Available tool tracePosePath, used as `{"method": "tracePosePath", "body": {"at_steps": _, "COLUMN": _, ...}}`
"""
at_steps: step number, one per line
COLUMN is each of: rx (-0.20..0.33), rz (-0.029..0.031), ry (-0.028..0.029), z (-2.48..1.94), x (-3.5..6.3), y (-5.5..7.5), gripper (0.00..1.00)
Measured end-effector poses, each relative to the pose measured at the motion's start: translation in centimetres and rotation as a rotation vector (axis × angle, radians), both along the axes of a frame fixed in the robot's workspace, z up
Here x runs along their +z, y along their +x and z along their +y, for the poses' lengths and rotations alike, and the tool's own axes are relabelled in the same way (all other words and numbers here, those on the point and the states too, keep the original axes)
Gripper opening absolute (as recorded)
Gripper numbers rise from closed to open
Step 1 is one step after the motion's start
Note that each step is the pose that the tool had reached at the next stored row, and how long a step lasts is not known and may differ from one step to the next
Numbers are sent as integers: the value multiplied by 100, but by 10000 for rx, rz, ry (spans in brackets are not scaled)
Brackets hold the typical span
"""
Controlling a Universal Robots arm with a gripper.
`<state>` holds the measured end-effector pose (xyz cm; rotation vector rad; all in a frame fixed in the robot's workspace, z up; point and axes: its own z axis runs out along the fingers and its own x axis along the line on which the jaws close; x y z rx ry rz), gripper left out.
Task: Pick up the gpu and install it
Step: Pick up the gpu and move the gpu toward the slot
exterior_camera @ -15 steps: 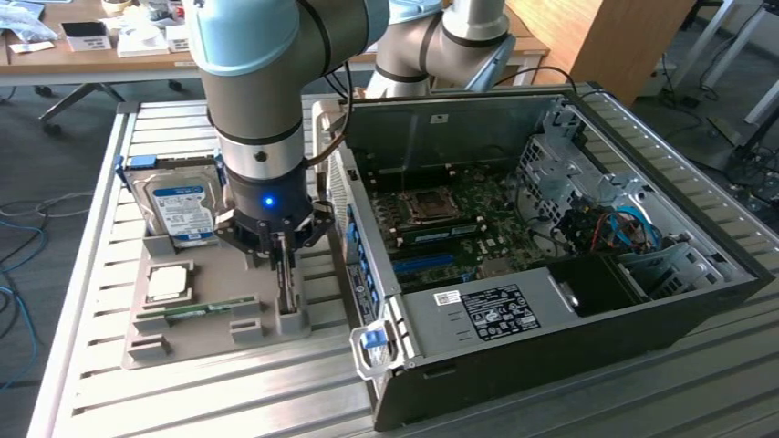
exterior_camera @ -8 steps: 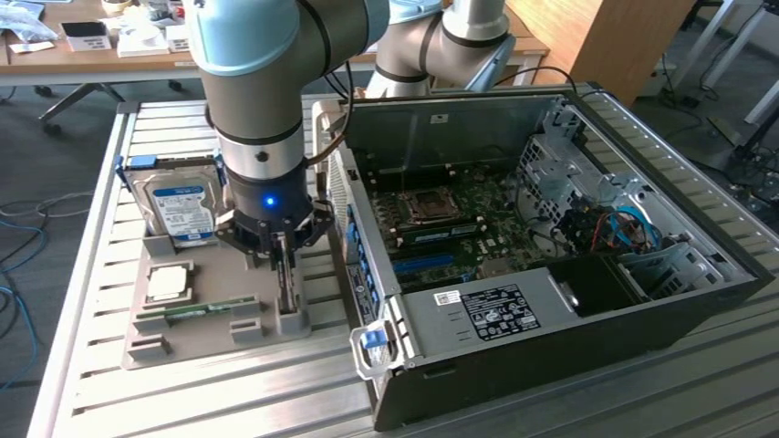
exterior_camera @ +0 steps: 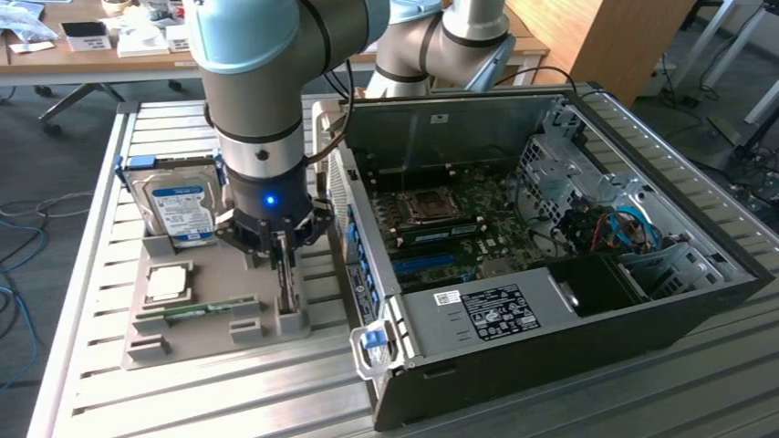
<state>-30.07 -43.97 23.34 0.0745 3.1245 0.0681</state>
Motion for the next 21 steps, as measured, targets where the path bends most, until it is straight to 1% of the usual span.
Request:
{"method": "tracePosePath", "body": {"at_steps": 2, "rx": 0, "rz": 0, "ry": 0, "z": 0, "x": 48, "y": 0, "gripper": 27}}
{"method": "tracePosePath", "body": {"at_steps": 7, "rx": 0, "rz": 0, "ry": 0, "z": 0, "x": 220, "y": 1, "gripper": 27}}
{"method": "tracePosePath", "body": {"at_steps": 17, "rx": 0, "rz": 1, "ry": -1, "z": 0, "x": 651, "y": 4, "gripper": 27}}
{"method": "tracePosePath", "body": {"at_steps": 21, "rx": 0, "rz": 1, "ry": -1, "z": 0, "x": 798, "y": 4, "gripper": 27}}
